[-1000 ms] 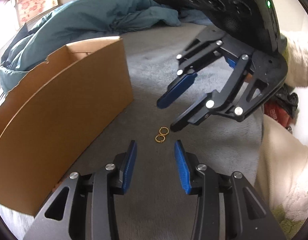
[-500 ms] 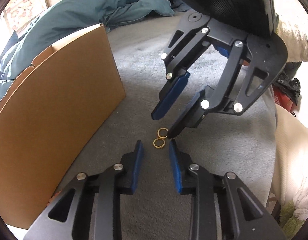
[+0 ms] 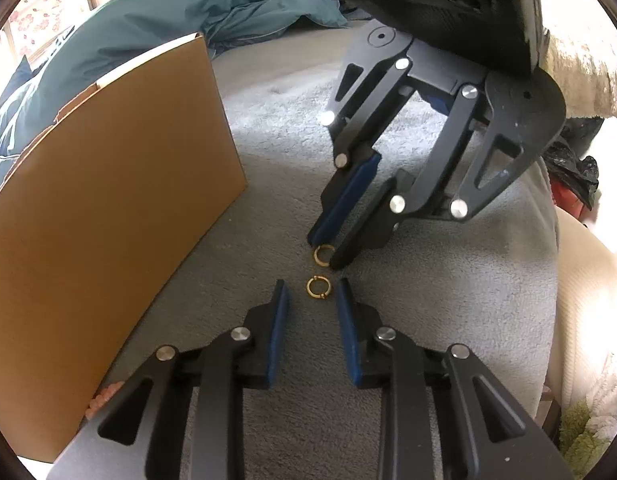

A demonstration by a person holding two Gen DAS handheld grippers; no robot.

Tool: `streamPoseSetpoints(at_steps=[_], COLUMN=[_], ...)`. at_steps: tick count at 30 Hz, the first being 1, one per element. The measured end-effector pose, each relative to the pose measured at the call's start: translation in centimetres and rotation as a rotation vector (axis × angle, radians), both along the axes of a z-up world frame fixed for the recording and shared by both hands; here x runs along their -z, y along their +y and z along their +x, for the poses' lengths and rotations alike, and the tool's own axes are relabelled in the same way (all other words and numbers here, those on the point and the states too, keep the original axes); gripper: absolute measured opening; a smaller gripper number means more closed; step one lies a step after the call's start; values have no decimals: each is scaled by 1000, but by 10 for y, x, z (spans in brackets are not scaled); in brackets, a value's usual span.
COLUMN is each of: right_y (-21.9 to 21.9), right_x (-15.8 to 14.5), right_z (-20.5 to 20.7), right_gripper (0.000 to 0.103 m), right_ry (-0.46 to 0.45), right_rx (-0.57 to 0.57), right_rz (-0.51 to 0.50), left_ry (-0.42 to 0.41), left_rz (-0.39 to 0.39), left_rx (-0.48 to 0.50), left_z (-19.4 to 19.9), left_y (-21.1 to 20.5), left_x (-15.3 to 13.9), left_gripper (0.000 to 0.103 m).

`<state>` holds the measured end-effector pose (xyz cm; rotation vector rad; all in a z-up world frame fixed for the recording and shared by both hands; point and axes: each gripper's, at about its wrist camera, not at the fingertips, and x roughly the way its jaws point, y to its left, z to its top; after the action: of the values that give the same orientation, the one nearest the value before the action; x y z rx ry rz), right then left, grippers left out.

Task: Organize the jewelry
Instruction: 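Move the left gripper to one gold ring while the right reaches the other ring, then close the left gripper on one gold ring while the right closes on the other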

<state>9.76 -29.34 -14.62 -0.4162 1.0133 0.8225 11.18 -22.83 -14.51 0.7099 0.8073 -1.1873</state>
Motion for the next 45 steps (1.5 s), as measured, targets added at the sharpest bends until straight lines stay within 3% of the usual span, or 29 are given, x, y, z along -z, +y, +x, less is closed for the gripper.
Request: streamPoseSetpoints(at_steps=[22,39,45], right_y=[-27,-29,-31], right_x=[4,-6,-23], right_z=[-3,-13,-21], right_gripper=[11,11,11], right_ry=[14,-4,-28], right_rx=[72,89,106], right_rz=[45,21,16], left_ry=[3,-12,-29], left_rz=[7,-17,-33], left_rx=[11,-7,-34], left_z=[-3,-6,-10], left_y=[-1,6,15], left_x=[5,-3,-12], left_gripper=[12,11,11])
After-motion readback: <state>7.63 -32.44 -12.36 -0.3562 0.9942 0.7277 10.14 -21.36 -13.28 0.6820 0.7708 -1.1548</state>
